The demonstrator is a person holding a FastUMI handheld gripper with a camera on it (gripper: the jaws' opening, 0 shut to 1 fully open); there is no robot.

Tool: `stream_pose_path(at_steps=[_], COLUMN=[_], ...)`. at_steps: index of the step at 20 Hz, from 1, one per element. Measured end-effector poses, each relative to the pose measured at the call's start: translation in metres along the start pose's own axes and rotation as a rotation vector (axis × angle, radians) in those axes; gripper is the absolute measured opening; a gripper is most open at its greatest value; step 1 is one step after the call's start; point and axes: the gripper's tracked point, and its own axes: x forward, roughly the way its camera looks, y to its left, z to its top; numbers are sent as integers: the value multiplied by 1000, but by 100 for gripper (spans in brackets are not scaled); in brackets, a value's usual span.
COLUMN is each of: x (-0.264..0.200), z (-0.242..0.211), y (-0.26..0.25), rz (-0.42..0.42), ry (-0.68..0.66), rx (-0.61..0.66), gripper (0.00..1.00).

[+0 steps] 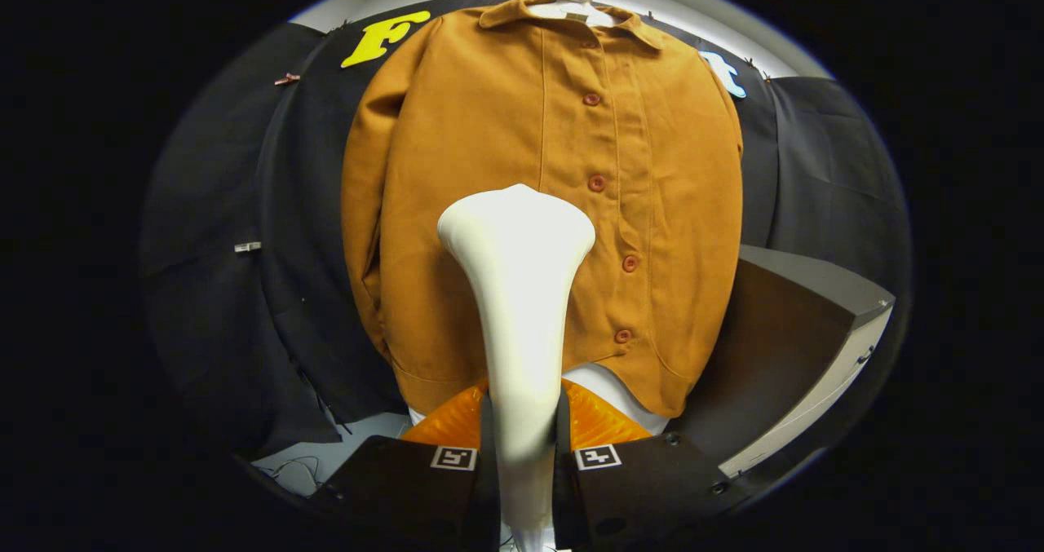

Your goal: Iron the clothes twice with a garment steamer, once on the left side and once on the right side.

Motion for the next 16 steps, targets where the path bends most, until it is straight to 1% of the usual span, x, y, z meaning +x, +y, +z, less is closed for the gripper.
stream_pose_path(at_steps=[3, 10, 16], x=[-25, -76, -112], z=[26, 94, 145], y=[-7, -28, -54], rz=[5, -7, -40], ry=[-35, -109, -152], rx=[-5, 31, 39], gripper=[29, 29, 29])
